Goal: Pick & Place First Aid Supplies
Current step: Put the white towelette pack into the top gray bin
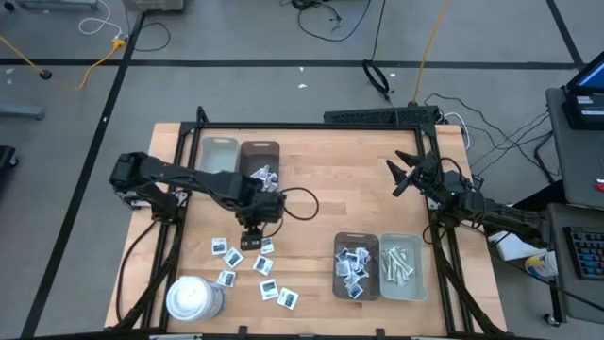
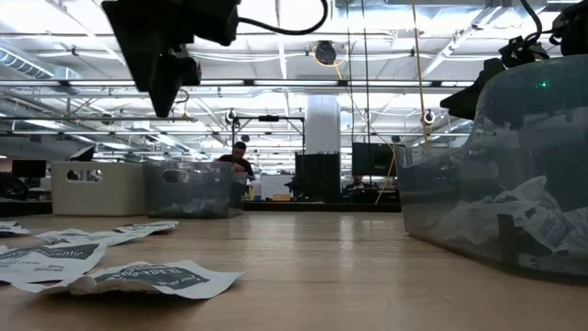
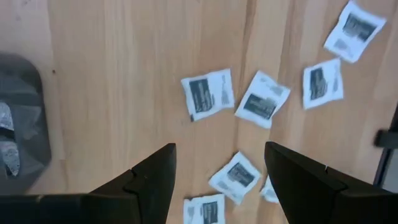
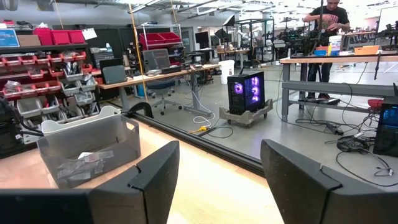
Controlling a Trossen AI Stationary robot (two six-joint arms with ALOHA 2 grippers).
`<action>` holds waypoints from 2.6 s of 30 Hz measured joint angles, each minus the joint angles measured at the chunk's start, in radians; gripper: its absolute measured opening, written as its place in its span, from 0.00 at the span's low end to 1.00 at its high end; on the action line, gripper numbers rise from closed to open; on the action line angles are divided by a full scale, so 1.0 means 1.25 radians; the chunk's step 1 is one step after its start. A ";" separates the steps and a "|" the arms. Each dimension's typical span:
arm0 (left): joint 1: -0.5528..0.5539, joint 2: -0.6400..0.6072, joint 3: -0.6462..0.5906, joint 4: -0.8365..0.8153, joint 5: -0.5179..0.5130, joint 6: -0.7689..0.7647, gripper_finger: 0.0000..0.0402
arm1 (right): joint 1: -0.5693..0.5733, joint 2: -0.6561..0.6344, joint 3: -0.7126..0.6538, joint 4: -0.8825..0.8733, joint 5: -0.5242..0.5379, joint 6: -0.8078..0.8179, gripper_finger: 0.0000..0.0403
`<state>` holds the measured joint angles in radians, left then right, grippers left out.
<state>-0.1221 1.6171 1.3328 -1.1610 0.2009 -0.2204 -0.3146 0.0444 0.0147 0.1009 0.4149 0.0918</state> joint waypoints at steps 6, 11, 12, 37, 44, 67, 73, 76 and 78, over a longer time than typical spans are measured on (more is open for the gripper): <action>-0.031 0.046 0.027 0.018 -0.026 -0.019 0.62 | 0.000 0.000 0.000 0.000 0.000 0.000 0.55; -0.058 0.090 0.005 0.048 -0.101 -0.028 0.62 | 0.000 0.000 0.000 0.000 0.000 0.000 0.55; -0.063 0.098 0.003 0.056 -0.105 -0.033 0.62 | 0.000 0.000 0.000 0.000 0.000 0.000 0.55; -0.081 0.296 -0.010 0.156 -0.162 -0.015 0.61 | 0.000 0.000 0.000 0.000 0.000 0.000 0.55; -0.082 0.296 -0.010 0.163 -0.153 -0.014 0.36 | 0.000 0.000 0.000 0.000 0.000 0.000 0.55; -0.045 0.121 -0.013 0.091 -0.089 0.034 0.01 | 0.000 0.000 0.000 0.000 0.000 0.000 0.55; -0.032 0.027 -0.012 0.048 -0.062 0.032 0.01 | 0.000 0.000 0.000 0.000 0.000 0.000 0.55; -0.027 0.000 -0.012 0.018 -0.049 0.011 0.01 | 0.000 0.000 0.000 0.000 0.000 0.000 0.55; -0.027 -0.012 -0.012 -0.002 -0.049 -0.008 0.01 | 0.000 0.000 0.000 0.000 0.000 0.000 0.55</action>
<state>-0.1558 1.6016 1.3182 -1.1638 0.1396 -0.2300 -0.3145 0.0441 0.0146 0.1009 0.4152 0.0921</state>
